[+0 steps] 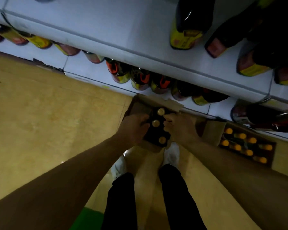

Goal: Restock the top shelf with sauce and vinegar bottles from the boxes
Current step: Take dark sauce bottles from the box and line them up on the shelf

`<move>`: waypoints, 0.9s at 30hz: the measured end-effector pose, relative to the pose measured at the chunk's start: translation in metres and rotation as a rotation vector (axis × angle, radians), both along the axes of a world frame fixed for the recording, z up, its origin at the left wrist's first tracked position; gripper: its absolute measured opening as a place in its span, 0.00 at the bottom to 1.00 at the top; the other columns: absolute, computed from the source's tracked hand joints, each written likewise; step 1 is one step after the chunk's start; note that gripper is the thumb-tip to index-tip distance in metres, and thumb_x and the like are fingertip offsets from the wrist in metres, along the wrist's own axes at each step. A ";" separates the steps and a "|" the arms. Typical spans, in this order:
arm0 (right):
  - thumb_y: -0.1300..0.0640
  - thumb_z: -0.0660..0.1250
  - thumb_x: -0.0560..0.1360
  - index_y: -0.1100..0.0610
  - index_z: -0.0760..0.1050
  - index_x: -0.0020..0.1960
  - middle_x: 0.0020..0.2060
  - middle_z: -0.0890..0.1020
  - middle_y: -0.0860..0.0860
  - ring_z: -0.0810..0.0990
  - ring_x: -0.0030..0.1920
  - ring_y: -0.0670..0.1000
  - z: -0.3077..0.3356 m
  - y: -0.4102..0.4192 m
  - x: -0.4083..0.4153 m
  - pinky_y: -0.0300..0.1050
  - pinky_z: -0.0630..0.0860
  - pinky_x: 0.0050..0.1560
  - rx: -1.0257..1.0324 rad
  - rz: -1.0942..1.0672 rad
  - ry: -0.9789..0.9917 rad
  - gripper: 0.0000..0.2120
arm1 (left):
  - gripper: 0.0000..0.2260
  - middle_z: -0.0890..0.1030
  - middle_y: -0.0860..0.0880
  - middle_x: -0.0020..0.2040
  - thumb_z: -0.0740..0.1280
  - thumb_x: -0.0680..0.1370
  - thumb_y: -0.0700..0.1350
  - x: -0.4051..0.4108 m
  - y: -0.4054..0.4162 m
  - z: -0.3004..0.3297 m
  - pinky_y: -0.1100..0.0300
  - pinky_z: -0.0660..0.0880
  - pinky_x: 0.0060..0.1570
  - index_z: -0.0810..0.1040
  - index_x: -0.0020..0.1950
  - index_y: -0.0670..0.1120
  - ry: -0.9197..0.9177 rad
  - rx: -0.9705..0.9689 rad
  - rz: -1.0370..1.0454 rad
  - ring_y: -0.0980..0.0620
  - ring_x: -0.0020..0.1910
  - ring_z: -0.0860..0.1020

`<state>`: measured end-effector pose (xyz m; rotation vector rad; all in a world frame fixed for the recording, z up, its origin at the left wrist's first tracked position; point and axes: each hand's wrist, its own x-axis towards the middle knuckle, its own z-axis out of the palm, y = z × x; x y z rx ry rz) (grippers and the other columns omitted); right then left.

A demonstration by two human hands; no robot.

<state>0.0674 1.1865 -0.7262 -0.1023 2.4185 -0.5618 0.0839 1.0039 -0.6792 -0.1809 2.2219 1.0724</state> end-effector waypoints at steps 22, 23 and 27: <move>0.54 0.67 0.78 0.53 0.62 0.73 0.63 0.72 0.56 0.74 0.62 0.58 -0.243 -0.009 -0.001 0.50 0.73 0.57 0.396 0.566 0.029 0.27 | 0.16 0.78 0.46 0.63 0.61 0.82 0.42 0.016 0.017 -0.209 0.64 0.72 0.46 0.73 0.70 0.46 -0.224 -0.016 0.161 0.50 0.58 0.78; 0.55 0.66 0.78 0.53 0.61 0.74 0.64 0.71 0.57 0.74 0.63 0.58 -0.245 -0.010 -0.002 0.51 0.73 0.57 0.397 0.563 0.018 0.26 | 0.16 0.79 0.46 0.62 0.61 0.82 0.41 0.017 0.017 -0.211 0.62 0.73 0.48 0.73 0.70 0.46 -0.227 -0.013 0.170 0.48 0.58 0.78; 0.56 0.63 0.80 0.54 0.58 0.76 0.66 0.69 0.58 0.73 0.64 0.60 -0.245 -0.013 -0.007 0.52 0.73 0.57 0.366 0.551 -0.034 0.27 | 0.16 0.79 0.46 0.62 0.62 0.81 0.41 0.016 0.015 -0.213 0.61 0.72 0.51 0.73 0.70 0.46 -0.217 -0.011 0.178 0.49 0.58 0.79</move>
